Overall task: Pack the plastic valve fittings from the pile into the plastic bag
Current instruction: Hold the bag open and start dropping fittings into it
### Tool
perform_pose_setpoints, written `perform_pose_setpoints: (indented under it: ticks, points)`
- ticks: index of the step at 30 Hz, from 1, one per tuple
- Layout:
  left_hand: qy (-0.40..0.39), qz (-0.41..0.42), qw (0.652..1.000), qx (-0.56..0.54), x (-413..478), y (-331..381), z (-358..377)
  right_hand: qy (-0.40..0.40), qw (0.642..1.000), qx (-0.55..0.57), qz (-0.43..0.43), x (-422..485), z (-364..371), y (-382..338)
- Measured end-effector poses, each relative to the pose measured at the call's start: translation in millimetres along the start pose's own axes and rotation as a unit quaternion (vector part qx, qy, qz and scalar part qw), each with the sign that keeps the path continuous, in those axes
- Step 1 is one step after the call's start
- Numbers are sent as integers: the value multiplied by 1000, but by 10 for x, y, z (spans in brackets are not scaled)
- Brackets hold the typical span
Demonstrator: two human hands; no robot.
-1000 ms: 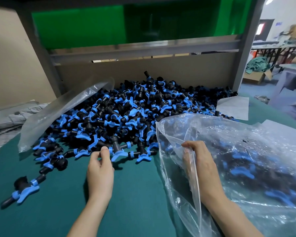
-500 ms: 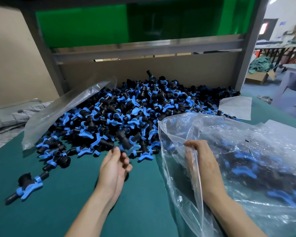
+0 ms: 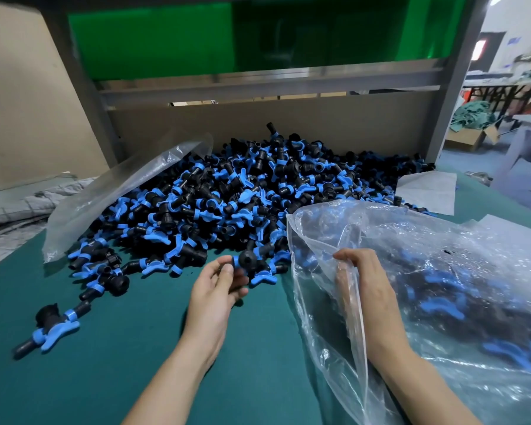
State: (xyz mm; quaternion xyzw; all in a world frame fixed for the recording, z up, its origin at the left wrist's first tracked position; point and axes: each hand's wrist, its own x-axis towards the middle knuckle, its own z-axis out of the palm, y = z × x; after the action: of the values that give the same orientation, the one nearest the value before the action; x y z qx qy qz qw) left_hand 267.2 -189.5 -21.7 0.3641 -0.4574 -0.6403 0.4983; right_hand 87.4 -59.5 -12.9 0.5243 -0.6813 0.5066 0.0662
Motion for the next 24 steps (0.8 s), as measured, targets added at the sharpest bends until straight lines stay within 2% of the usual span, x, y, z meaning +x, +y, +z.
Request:
perform_pose_setpoints:
  ticks: [3,8,20,24]
  points:
    - [-15,64,993,95,-21,-71,34,-3,1000,-3,3,1,-4,-5]
    - [-22,90,987,129,-7,-112,21,-9,1000,-2,2,1,-18,-22]
    - [-21,85,987,131,10,-127,2,0,1000,-9,-3,-2,-13,-37]
    - [-15,39,998,53,30,-91,-8,0,1000,-6,-2,0,-17,-37]
